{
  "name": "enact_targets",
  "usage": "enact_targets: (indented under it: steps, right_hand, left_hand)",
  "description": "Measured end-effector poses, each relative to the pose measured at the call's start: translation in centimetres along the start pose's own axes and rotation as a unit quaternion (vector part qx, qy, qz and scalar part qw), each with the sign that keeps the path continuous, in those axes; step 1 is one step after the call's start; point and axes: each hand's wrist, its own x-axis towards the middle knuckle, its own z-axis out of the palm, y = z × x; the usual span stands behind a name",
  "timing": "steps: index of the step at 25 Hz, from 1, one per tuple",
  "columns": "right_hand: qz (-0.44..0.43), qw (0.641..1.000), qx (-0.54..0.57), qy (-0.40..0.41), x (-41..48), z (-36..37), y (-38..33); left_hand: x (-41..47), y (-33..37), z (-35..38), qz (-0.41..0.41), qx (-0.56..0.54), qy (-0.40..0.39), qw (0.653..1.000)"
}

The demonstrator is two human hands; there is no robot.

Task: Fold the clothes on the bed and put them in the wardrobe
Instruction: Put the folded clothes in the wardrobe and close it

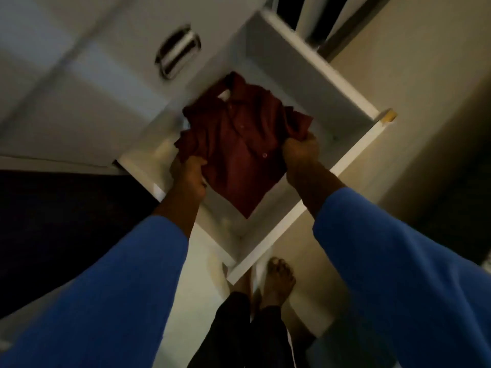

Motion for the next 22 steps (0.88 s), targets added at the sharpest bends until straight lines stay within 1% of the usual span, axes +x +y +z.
enact_targets:
  steps: [2, 3, 5, 6, 7, 8, 9, 10, 11, 12, 13, 14, 15, 16, 17, 18, 20, 21, 22]
  right_hand:
    - [0.058, 0.997, -0.044, -0.009, 1.6, 0.0, 3.4]
    - [0.066, 0.995, -0.07, -0.012, 1.8, -0.3, 4.2]
    - [0.047, 0.992, -0.116, -0.021, 1.1, -0.7, 4.2]
    - [0.011, 0.992, -0.125, -0.019, 0.0, -0.9, 3.7]
    - [-0.049, 0.991, -0.127, -0.001, -1.5, -1.3, 3.0]
    - [-0.13, 0.983, -0.127, 0.035, -3.4, -1.8, 2.2]
    - [-0.213, 0.966, -0.121, 0.084, -5.3, -2.6, 1.6]
    - [-0.273, 0.946, -0.113, 0.136, -6.9, -3.5, 1.1]
    - [-0.288, 0.934, -0.109, 0.183, -7.9, -4.5, 1.0]
    - [-0.235, 0.945, -0.096, 0.206, -8.1, -5.5, 1.2]
    - [-0.123, 0.973, -0.064, 0.185, -8.1, -6.4, 1.3]
    - [0.002, 0.992, -0.015, 0.123, -7.9, -7.3, 1.8]
    - [0.092, 0.994, 0.036, 0.042, -7.7, -8.0, 2.2]
    - [0.129, 0.989, 0.065, -0.02, -7.7, -8.6, 2.6]
    - [0.135, 0.985, 0.089, -0.054, -7.6, -9.1, 2.8]
    - [0.132, 0.983, 0.113, -0.063, -7.4, -9.4, 2.9]
    - [0.135, 0.98, 0.127, -0.078, -7.3, -8.9, 2.4]
    - [0.134, 0.979, 0.122, -0.095, -7.2, -8.1, 2.0]
    - [0.13, 0.979, 0.112, -0.113, -6.9, -7.5, 1.5]
  left_hand:
    - [0.8, -1.8, -0.5, 0.02, 0.052, 0.005, 0.998]
    - [0.7, -2.4, -0.6, 0.025, 0.069, -0.002, 0.997]
    - [0.6, -3.1, -0.8, 0.028, 0.104, 0.001, 0.994]
    - [0.1, -3.2, -0.9, 0.035, 0.134, 0.014, 0.99]
    - [-0.9, -3.0, -0.9, 0.049, 0.175, 0.038, 0.983]
    - [-2.6, -3.0, -0.8, 0.079, 0.23, 0.062, 0.968]
    - [-4.9, -3.1, -0.6, 0.135, 0.294, 0.061, 0.944]
    - [-7.9, -3.3, -0.3, 0.216, 0.35, 0.03, 0.911]
    - [-10.8, -4.0, 0.0, 0.312, 0.395, -0.028, 0.864]
    - [-13.4, -4.7, 0.2, 0.404, 0.447, -0.099, 0.792]
    - [-15.2, -5.8, 0.2, 0.481, 0.512, -0.166, 0.692]
    - [-16.0, -6.9, 0.1, 0.542, 0.585, -0.216, 0.564]
    - [-15.7, -7.9, -0.1, 0.587, 0.64, -0.246, 0.43]
    - [-15.3, -8.3, -0.3, 0.61, 0.673, -0.262, 0.326]
    - [-14.7, -8.3, -0.4, 0.619, 0.69, -0.269, 0.261]
    - [-14.2, -8.1, -0.6, 0.622, 0.7, -0.268, 0.227]
    - [-13.2, -7.2, -1.1, 0.65, 0.693, -0.259, 0.175]
    - [-12.8, -6.4, -1.2, 0.661, 0.694, -0.252, 0.133]
    - [-12.3, -5.7, -1.2, 0.667, 0.698, -0.249, 0.076]
